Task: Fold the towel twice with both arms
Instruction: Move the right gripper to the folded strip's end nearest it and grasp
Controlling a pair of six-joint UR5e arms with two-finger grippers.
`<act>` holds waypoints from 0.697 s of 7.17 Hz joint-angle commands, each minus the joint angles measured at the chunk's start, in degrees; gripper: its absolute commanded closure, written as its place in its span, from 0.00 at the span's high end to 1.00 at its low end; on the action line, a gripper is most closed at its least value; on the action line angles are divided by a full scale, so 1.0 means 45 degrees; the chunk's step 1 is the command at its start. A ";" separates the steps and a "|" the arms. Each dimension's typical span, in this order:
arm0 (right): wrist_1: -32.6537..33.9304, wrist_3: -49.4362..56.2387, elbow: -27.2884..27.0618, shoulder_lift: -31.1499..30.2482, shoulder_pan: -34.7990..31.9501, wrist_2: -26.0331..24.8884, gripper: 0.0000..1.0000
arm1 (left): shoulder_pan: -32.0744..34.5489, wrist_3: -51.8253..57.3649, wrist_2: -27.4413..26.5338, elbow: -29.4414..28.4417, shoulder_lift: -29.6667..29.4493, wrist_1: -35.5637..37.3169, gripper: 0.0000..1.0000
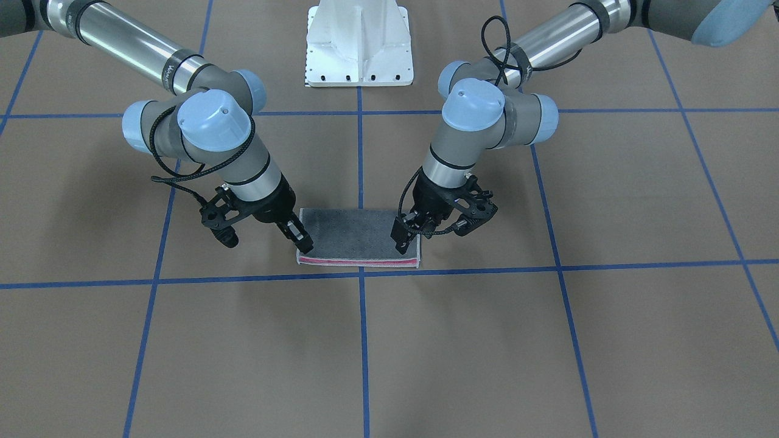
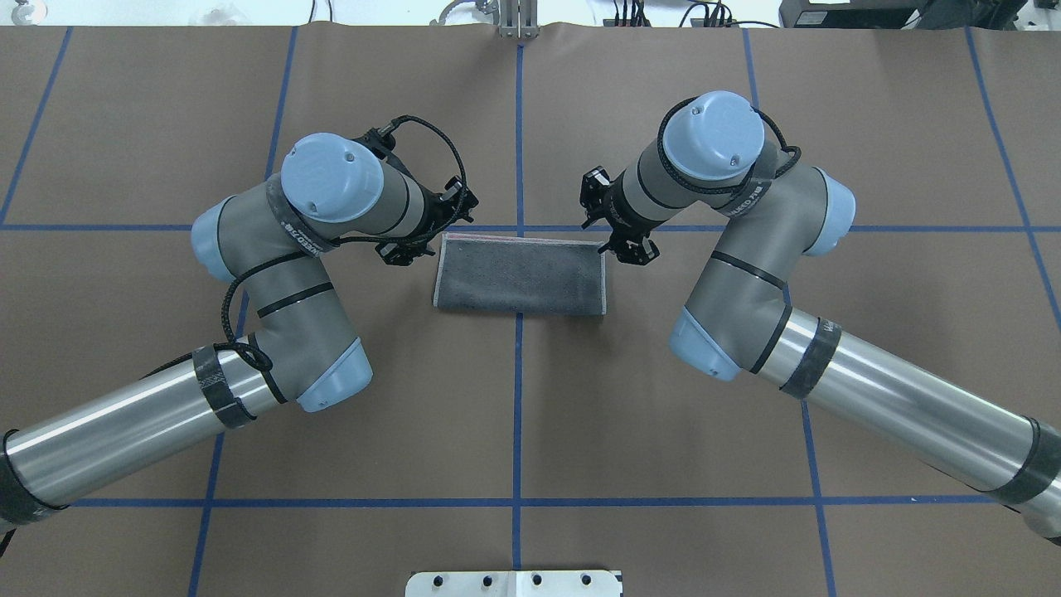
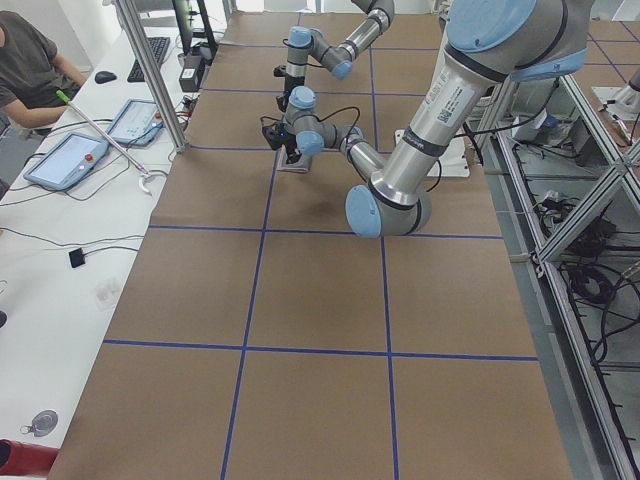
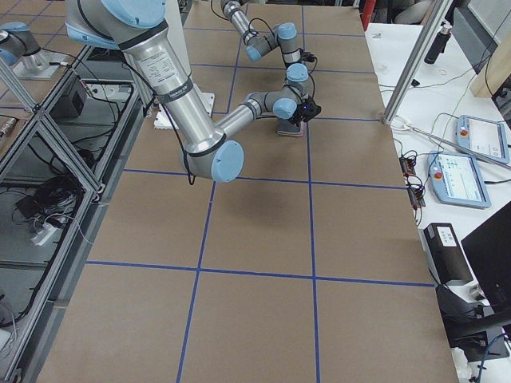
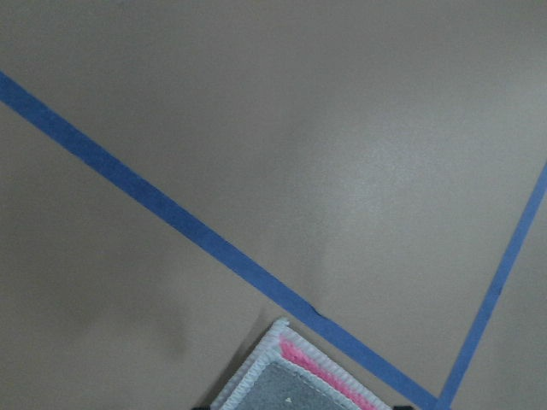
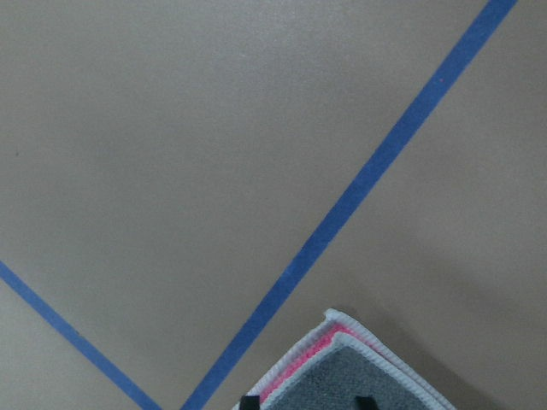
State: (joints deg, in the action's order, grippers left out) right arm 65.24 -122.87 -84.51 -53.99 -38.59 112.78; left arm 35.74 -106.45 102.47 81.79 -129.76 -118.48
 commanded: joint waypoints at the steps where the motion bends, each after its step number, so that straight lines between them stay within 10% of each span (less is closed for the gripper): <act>1: -0.0006 -0.1417 -0.1021 -0.0812 0.0605 -0.0082 0.42 | 0.0066 0.0003 0.0003 0.0066 0.0007 0.0000 0.77; 5: -0.0006 -0.2772 -0.1025 -0.0815 0.1446 -0.1738 0.48 | 0.0339 -0.0017 0.0022 0.0261 0.0007 0.0039 0.77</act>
State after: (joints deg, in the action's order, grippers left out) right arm 65.22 -134.48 -89.11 -57.65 -33.13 107.14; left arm 36.96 -106.45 102.56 82.70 -129.69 -118.33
